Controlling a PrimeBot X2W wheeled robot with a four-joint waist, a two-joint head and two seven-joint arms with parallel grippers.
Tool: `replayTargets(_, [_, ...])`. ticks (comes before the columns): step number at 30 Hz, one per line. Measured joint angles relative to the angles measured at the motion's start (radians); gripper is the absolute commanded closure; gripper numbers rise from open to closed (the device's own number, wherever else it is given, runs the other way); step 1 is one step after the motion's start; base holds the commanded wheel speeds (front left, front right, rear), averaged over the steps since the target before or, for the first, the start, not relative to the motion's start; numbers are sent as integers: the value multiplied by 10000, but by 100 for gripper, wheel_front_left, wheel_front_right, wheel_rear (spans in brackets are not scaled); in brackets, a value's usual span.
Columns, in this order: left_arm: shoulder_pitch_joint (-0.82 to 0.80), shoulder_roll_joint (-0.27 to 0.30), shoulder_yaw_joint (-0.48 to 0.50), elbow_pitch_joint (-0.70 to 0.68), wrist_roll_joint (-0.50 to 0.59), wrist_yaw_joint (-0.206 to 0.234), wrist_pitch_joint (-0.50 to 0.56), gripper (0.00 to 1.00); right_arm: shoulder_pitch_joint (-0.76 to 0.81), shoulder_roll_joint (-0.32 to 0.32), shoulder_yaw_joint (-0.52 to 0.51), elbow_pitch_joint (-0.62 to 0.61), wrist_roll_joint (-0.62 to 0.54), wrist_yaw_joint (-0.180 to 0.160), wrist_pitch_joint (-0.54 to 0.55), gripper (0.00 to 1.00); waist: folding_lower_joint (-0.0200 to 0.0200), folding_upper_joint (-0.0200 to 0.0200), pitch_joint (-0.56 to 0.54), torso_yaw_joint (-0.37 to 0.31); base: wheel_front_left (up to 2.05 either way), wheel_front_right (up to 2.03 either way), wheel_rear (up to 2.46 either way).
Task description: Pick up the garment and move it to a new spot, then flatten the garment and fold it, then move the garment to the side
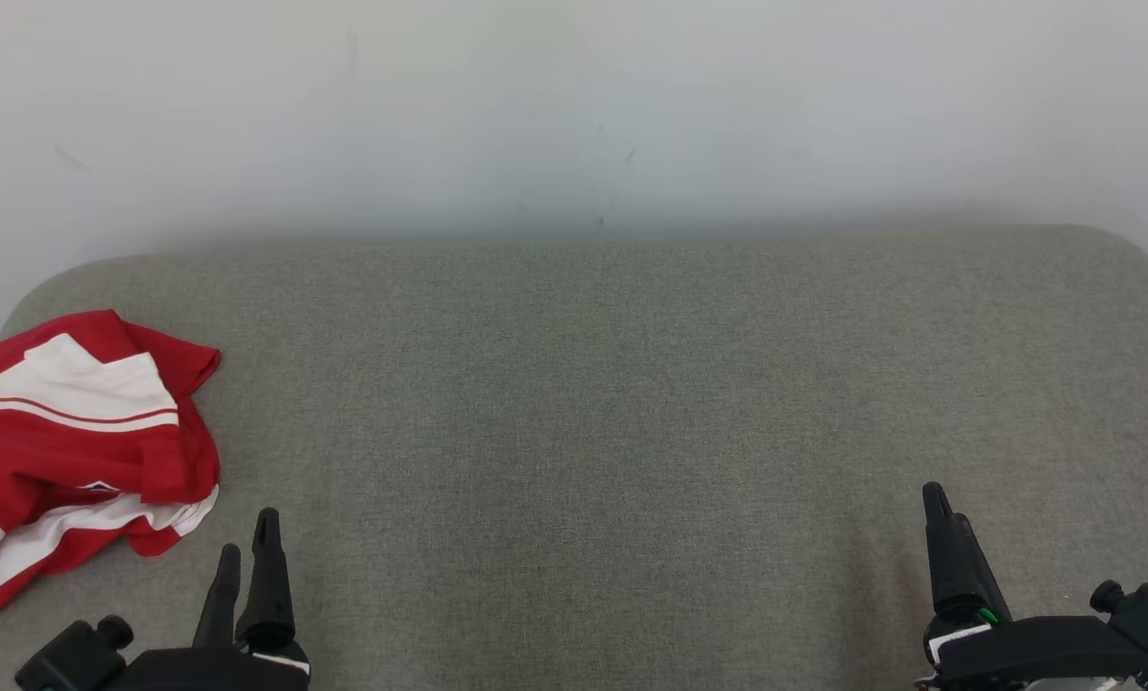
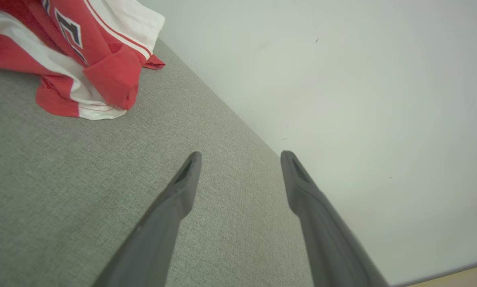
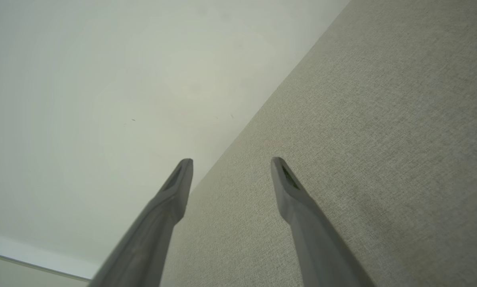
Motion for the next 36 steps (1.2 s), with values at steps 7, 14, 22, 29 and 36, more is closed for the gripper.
replayTargets(7, [18, 121, -272, -69, 1338, 190, -236, 0, 38, -2, 165, -107, -1248, 0, -245, 0, 0, 0, -15, 0, 0, 0, 0])
replayTargets(14, [66, 234, -443, -157, 2265, 349, -470, 0, 108, 4, 293, -167, -2247, 0, -476, 0, -1, 0, -46, -18, 0, 0, 0])
replayTargets(22, [108, 343, -679, -263, 3252, 435, -692, 0, 213, 10, 391, -295, -3275, 0, -686, 0, -1, 0, -75, -6, 0, 0, 0])
replayTargets(29, [113, 447, -859, -360, 4004, 508, -888, 0, 262, 13, 472, -397, -4092, 0, -895, 0, -1, 0, -88, 31, 0, 0, 0])
replayTargets(36, [130, 533, -986, -422, 4717, 598, -1070, 0, 314, 17, 546, -456, -4847, 0, -1080, 0, -1, 0, -108, 68, 0, 0, 0])
